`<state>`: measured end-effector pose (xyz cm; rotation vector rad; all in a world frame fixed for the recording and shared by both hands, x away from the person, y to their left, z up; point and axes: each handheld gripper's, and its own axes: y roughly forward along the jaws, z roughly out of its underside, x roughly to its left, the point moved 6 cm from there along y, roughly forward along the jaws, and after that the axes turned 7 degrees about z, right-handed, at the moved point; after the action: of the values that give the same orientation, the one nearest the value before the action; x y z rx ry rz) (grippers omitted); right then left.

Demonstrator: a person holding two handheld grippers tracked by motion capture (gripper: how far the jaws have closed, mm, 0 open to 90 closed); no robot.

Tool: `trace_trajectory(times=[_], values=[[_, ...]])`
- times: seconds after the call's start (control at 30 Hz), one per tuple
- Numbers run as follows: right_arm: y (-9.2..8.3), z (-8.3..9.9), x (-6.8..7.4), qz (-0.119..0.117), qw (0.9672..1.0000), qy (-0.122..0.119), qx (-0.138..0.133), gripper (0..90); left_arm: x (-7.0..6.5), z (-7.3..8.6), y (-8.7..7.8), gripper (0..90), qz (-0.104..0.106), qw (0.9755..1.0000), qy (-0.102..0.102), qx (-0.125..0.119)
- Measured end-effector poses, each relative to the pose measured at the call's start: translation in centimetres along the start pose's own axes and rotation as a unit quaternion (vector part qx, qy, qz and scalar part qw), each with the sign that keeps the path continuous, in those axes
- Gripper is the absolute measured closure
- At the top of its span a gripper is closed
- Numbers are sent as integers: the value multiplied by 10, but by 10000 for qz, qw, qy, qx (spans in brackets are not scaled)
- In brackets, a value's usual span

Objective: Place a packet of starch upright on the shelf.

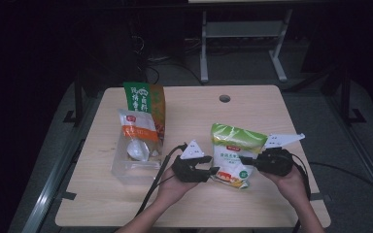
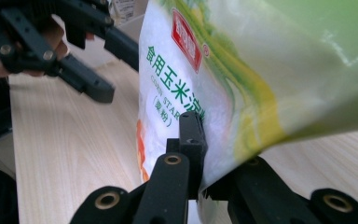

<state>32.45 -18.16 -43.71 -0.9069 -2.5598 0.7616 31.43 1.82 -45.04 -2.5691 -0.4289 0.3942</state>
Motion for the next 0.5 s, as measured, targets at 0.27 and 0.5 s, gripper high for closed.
trace_trajectory(times=[0.27,0.5], values=[[-1,-4,6,-83,9999,126,23,887,-10,20,-8,450,65,9996,171,230],[0,-13,13,-128,9999,55,2,892,-18,33,-29,420,31,9994,253,249]])
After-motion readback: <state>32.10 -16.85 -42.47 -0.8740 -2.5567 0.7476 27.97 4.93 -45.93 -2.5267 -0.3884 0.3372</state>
